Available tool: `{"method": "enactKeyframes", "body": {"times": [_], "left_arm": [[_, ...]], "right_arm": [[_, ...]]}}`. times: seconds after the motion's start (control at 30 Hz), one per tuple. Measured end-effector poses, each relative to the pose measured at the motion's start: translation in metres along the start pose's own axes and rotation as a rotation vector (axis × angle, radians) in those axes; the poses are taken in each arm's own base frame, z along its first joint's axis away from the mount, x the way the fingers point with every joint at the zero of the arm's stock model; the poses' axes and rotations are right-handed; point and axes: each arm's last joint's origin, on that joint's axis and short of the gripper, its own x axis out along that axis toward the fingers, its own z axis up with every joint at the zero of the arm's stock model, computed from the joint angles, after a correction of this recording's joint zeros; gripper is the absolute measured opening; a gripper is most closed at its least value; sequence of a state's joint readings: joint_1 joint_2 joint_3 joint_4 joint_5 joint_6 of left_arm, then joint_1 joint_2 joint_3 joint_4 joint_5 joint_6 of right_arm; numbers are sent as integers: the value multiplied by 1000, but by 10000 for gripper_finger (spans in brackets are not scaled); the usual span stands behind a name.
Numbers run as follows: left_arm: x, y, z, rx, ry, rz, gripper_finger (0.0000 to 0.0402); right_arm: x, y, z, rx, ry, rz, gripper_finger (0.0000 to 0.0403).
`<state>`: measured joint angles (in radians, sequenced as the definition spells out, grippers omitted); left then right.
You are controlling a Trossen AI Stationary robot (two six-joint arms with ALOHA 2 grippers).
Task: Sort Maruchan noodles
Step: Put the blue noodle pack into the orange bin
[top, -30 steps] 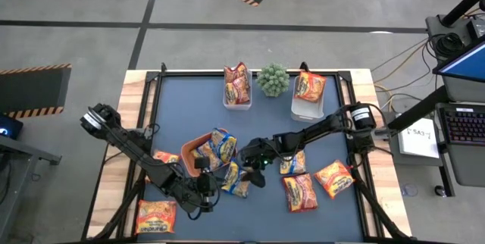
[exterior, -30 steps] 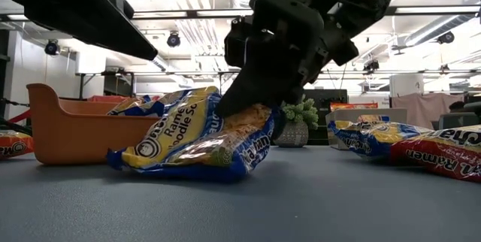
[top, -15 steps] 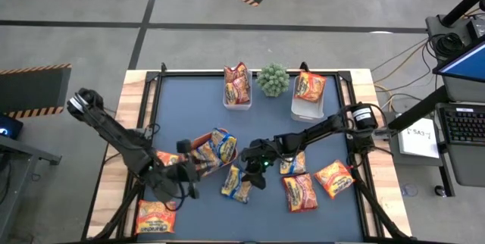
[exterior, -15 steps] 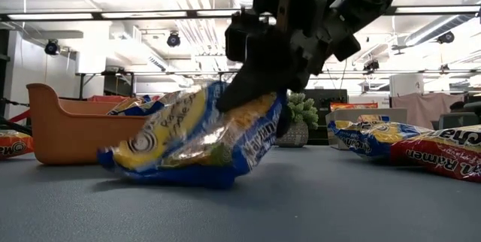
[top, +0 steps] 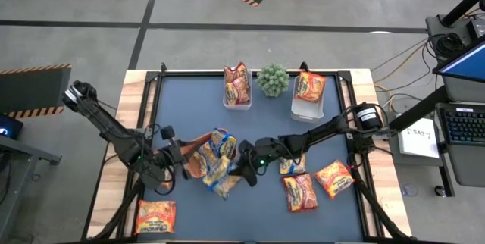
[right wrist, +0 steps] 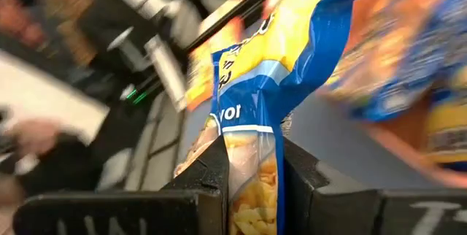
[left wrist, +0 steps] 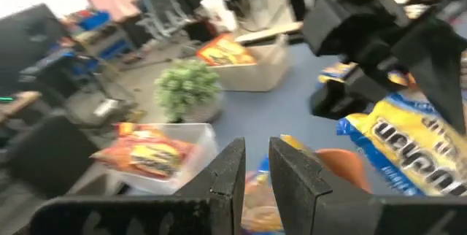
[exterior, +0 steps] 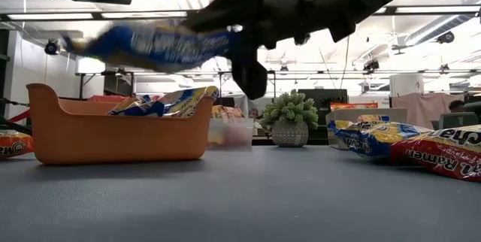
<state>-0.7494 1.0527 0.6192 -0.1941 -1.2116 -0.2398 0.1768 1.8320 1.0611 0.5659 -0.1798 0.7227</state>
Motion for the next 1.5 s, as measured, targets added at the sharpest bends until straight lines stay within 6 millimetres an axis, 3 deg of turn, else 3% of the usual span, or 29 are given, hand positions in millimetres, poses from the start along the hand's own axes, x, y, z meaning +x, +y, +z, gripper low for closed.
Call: {"method": "enactKeyframes", "body": {"times": [0.27, 0.43, 0.7, 0.93, 1.17, 1.5], "left_arm": [[-2, 11, 1, 39, -51, 224, 47], [-4, 15, 9, 93, -63, 315, 47], [-7, 17, 16, 91, -68, 312, 47], [-7, 17, 14, 105, -66, 311, 47], [-7, 17, 14, 115, -64, 311, 47], [-8, 17, 14, 113, -64, 310, 47]], "right_arm": [[-2, -10, 8, 42, -144, -175, 63], [7, -3, 29, 25, -167, -255, 63], [15, 13, 64, 28, -96, -504, 63], [23, 21, 75, 56, -122, -499, 63], [59, 4, 65, 85, -90, -514, 63], [95, 4, 78, 56, 44, -599, 63]]}}
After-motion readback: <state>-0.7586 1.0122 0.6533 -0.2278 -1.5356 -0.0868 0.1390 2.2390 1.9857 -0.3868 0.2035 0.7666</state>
